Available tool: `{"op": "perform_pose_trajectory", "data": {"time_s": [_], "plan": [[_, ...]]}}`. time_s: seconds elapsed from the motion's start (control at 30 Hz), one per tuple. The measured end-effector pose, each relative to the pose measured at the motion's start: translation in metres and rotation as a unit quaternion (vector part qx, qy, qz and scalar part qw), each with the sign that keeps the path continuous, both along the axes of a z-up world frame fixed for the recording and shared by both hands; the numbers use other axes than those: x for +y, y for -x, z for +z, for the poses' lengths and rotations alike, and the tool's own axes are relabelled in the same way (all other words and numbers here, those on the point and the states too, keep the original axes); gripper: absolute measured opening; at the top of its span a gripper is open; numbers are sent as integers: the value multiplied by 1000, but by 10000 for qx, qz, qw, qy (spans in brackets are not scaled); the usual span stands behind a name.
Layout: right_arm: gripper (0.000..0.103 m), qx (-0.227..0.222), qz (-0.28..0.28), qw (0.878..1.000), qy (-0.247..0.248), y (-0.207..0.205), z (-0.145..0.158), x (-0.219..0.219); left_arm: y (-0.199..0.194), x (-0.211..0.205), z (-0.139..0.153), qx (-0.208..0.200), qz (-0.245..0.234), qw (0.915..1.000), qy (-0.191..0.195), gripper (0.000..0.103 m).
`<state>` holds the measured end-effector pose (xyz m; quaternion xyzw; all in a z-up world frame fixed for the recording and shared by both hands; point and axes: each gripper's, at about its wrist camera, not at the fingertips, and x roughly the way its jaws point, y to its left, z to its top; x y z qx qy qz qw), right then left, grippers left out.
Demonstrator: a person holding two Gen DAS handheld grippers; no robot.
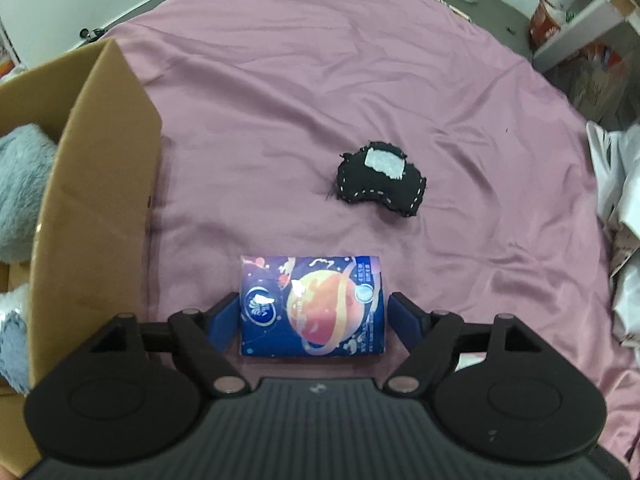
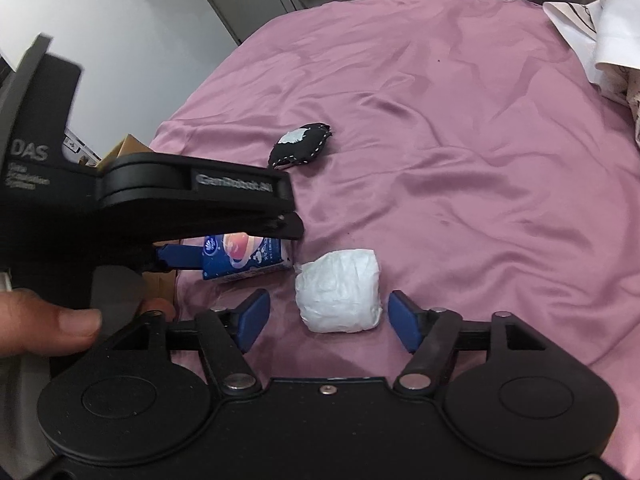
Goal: Organize soft objects
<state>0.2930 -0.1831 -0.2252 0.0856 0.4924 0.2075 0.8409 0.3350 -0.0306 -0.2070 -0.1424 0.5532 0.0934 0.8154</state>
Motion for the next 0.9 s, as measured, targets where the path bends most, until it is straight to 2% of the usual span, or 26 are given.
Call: {"op": "perform_pose_trajectory", "data": {"time_s": [0.1, 0.13, 0.17, 0.2, 0.4, 0.9], "plan": [[65, -65, 55, 10000, 50, -1, -1, 3, 1, 2, -3, -20, 33, 10000, 51, 77], [59, -70, 68, 9999, 67, -2, -2, 3, 1, 3, -4, -23, 48, 10000, 63, 73], [46, -82, 72, 9999, 101, -2, -2, 4, 2, 4, -4, 1, 60, 10000, 40, 73], [44, -89, 77, 9998, 134, -2, -2, 4, 2, 5, -4, -11, 70, 10000, 62, 72], [43, -163, 121, 9998, 45, 2, 5, 2, 10, 7, 14, -247, 41, 9997, 21, 71], [43, -685, 34, 9975, -176, 13, 52, -8, 37, 18, 83, -830, -212, 9960, 237, 71]]}}
